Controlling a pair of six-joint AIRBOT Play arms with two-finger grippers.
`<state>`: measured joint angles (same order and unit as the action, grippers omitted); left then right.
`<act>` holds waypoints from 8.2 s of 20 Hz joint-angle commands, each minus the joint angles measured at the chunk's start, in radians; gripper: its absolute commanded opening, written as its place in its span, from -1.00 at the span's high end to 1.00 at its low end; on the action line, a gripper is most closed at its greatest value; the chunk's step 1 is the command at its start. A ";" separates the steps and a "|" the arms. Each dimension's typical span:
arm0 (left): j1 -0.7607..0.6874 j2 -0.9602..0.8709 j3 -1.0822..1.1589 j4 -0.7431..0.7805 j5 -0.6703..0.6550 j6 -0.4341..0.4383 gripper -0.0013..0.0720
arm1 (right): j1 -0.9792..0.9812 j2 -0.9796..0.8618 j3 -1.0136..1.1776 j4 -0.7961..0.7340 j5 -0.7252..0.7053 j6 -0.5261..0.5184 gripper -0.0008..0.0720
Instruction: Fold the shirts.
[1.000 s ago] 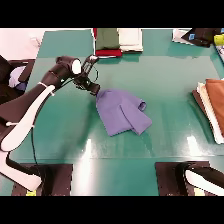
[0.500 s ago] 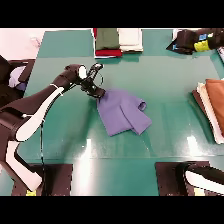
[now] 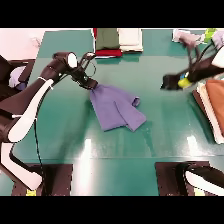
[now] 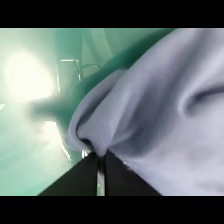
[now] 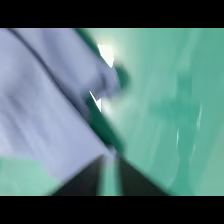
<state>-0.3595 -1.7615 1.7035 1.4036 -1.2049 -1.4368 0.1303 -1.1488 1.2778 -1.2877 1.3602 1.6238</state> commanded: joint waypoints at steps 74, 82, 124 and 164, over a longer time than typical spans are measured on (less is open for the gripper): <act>0.163 0.203 -0.452 -0.134 0.089 0.032 0.89 | 0.061 0.258 -0.125 -0.100 -0.130 0.100 0.93; 0.162 0.674 -0.070 0.053 0.108 0.031 0.89 | 0.058 0.258 0.362 -0.123 -0.128 0.050 0.93; 0.278 0.396 -0.562 -0.027 -0.109 -0.083 -0.53 | -0.136 -0.115 0.160 -0.045 -0.091 0.006 -0.34; 0.195 0.568 -0.687 -0.105 0.034 -0.021 0.89 | -0.282 -0.009 -0.596 -0.042 -0.130 -0.013 0.44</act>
<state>-0.1646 -1.1946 1.0157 1.2991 -1.1545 -1.4578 -0.2157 -1.1332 0.6529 -1.3300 1.2652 1.6123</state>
